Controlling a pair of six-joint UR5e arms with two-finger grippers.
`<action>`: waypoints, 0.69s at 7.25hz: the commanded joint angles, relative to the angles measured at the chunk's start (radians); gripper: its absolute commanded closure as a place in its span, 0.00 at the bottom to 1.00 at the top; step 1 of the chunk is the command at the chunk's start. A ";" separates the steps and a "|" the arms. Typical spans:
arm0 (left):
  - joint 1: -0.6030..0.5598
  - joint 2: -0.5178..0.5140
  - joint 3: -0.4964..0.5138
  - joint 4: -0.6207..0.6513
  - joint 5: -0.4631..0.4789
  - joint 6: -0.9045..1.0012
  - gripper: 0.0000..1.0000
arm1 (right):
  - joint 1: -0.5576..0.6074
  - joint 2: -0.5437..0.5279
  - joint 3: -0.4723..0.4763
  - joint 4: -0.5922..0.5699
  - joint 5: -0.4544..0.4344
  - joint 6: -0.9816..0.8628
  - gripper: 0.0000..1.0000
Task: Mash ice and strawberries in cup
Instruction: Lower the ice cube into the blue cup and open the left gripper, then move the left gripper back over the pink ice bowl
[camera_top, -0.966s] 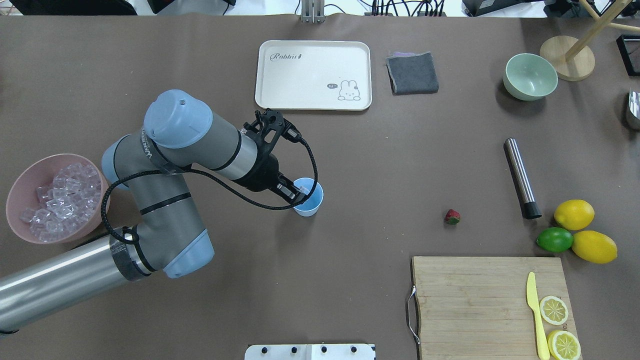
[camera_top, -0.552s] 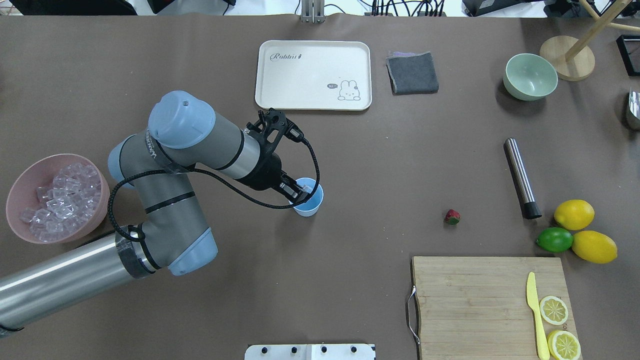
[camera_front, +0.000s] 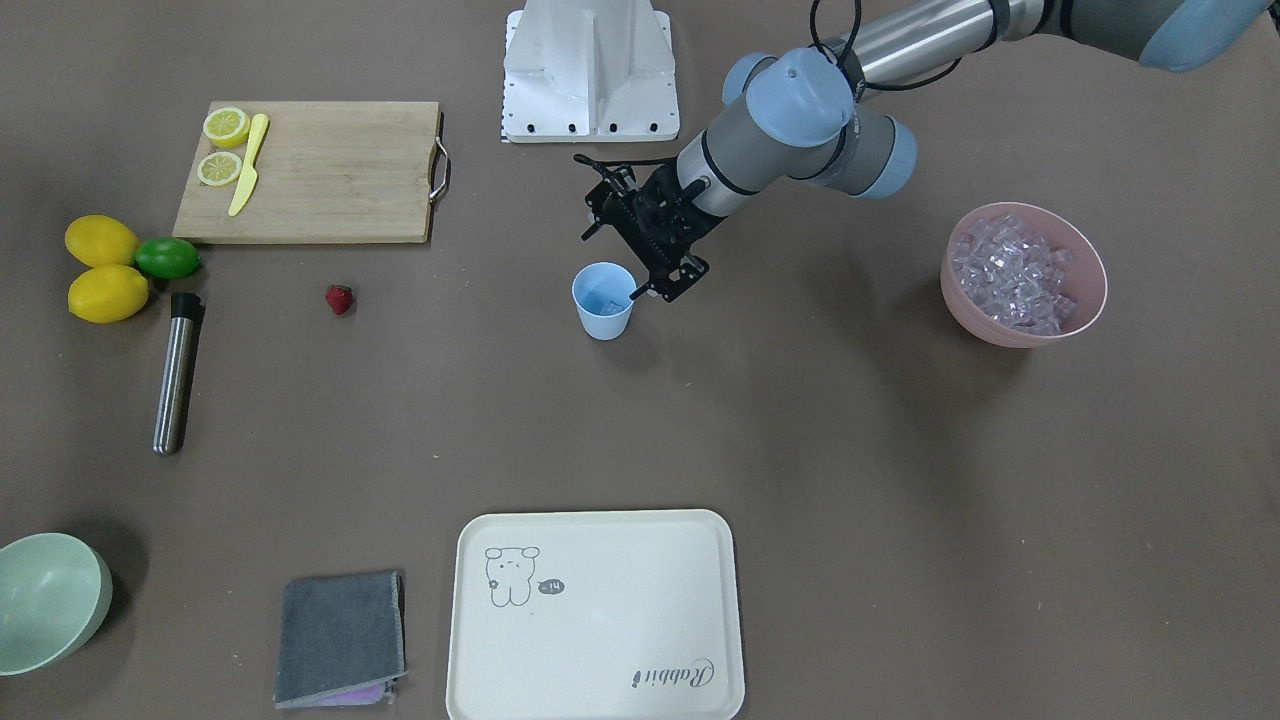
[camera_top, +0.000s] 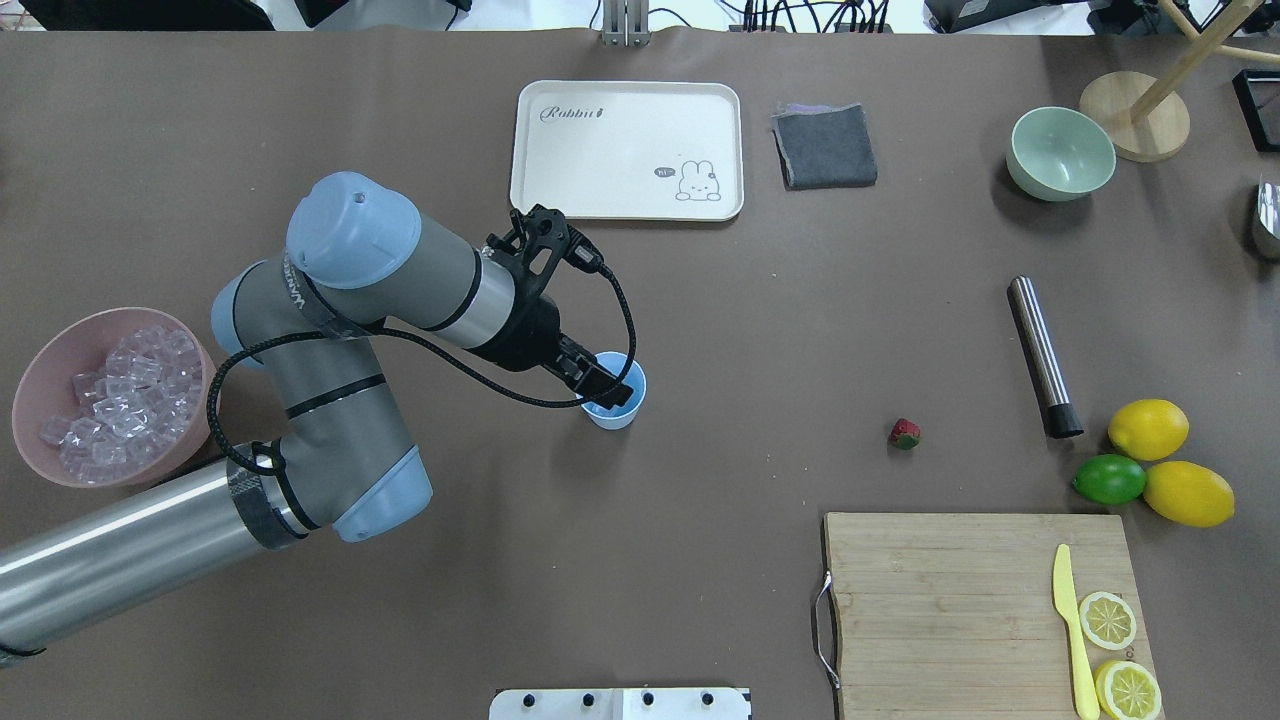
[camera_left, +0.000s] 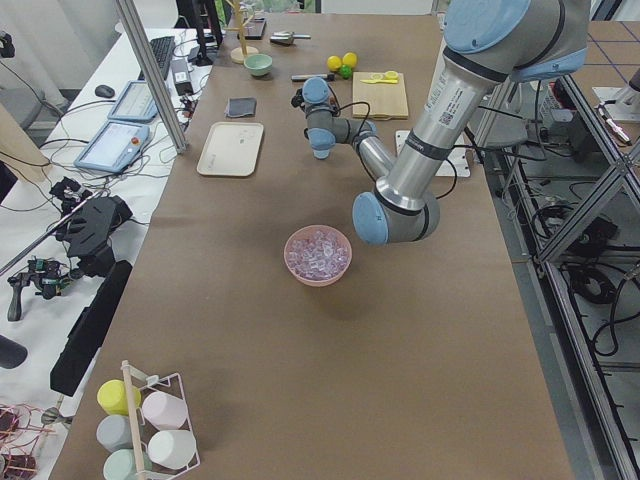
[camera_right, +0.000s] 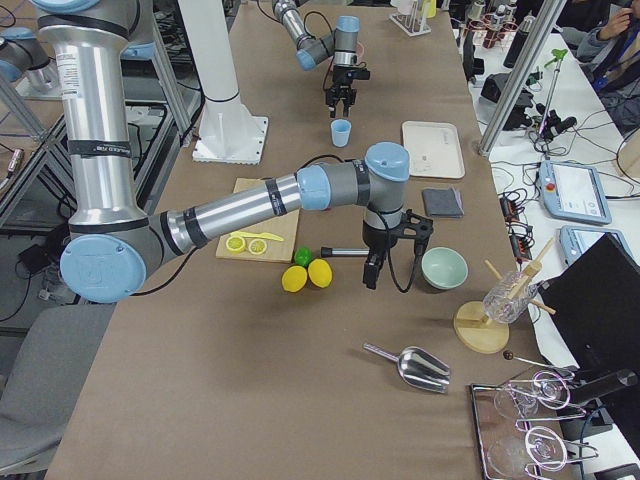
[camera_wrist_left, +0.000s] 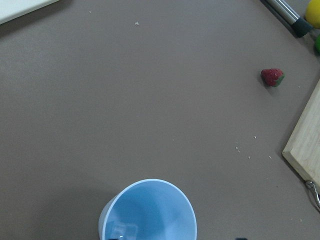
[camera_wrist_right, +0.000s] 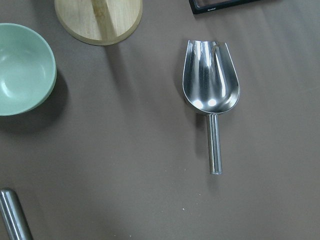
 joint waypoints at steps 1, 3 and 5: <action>-0.080 0.055 -0.041 0.001 -0.052 0.006 0.03 | 0.000 0.003 0.003 -0.001 0.004 0.000 0.00; -0.243 0.129 -0.038 0.009 -0.222 0.151 0.03 | -0.014 0.003 0.000 -0.001 0.008 0.004 0.00; -0.352 0.195 -0.035 0.012 -0.294 0.266 0.03 | -0.029 0.003 0.002 -0.001 0.016 0.013 0.00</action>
